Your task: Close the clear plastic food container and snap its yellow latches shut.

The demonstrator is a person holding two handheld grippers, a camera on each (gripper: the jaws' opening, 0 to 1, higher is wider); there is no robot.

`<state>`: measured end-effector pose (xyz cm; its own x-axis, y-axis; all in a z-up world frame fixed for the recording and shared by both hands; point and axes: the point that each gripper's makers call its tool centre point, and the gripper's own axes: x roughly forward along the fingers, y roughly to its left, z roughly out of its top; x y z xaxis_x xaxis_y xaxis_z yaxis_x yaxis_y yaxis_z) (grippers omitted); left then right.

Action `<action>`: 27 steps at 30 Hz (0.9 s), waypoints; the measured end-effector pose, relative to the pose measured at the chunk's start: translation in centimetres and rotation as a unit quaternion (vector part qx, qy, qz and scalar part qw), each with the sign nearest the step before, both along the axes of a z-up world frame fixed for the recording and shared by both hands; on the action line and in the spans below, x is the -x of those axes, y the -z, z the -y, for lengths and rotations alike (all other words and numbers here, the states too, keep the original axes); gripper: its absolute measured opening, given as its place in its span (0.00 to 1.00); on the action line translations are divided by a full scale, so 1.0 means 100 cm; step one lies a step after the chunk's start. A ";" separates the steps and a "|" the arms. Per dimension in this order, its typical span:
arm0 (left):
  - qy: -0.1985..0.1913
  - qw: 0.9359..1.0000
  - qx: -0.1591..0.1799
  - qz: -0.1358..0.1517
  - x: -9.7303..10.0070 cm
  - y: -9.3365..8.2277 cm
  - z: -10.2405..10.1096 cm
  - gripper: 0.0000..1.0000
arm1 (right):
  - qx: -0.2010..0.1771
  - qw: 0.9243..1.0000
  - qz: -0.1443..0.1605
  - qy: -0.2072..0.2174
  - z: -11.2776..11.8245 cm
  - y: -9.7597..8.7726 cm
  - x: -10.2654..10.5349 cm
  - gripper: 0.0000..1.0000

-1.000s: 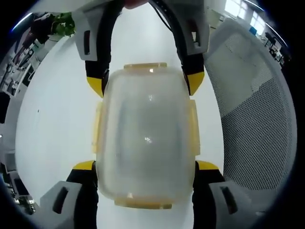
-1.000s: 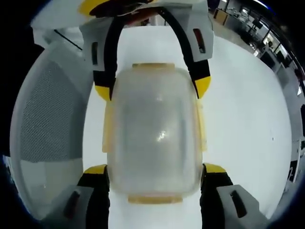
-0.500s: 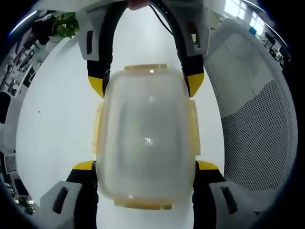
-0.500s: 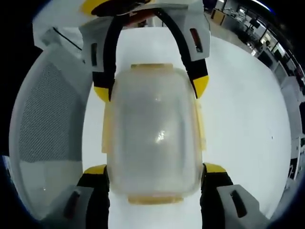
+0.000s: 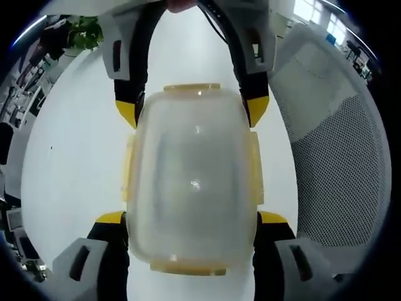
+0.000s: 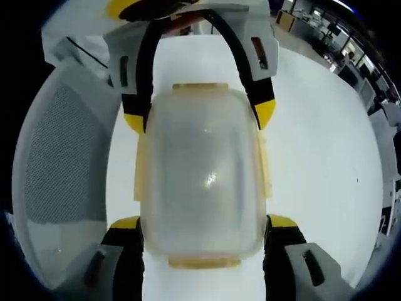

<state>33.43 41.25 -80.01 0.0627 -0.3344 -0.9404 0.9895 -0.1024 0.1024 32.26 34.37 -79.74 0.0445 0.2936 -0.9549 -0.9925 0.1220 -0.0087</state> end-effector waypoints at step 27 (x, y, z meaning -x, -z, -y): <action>-0.004 1.000 -0.002 -0.002 -0.016 0.001 -0.001 0.82 | 0.000 1.000 0.001 -0.001 -0.001 0.001 -0.017 0.79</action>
<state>35.03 41.31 -80.09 0.0614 -0.3299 -0.9420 0.9906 -0.0950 0.0979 33.93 34.47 -79.87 0.0457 0.2941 -0.9547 -0.9927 0.1200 -0.0106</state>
